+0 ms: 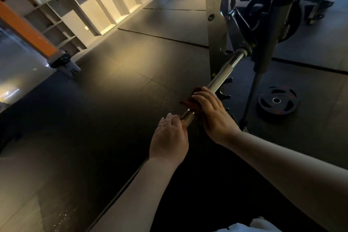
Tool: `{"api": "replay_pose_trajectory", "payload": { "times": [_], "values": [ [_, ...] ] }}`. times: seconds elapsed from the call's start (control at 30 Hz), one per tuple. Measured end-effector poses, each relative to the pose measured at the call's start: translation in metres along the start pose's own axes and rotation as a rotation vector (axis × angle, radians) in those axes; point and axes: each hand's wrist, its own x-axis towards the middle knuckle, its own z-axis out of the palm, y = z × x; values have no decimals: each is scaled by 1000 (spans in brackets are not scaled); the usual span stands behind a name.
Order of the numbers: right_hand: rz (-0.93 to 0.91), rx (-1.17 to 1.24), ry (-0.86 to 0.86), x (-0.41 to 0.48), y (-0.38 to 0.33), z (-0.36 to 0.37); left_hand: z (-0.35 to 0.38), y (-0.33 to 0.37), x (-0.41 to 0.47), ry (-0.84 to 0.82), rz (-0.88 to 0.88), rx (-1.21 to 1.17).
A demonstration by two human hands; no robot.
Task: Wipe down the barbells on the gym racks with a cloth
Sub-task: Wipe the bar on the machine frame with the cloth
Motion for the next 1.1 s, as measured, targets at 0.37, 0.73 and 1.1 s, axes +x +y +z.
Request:
{"api": "replay_pose_trajectory", "payload": {
  "times": [0.37,0.73,1.1],
  "values": [
    [-29,-105,-188,11,13,-20,0,28,23,43,-21,27],
    [-40,-115,-301,21,16,-39,3,51,35,49,-88,20],
    [18,-143,-323,31,1,-48,2,50,44,10,-31,34]
  ]
}}
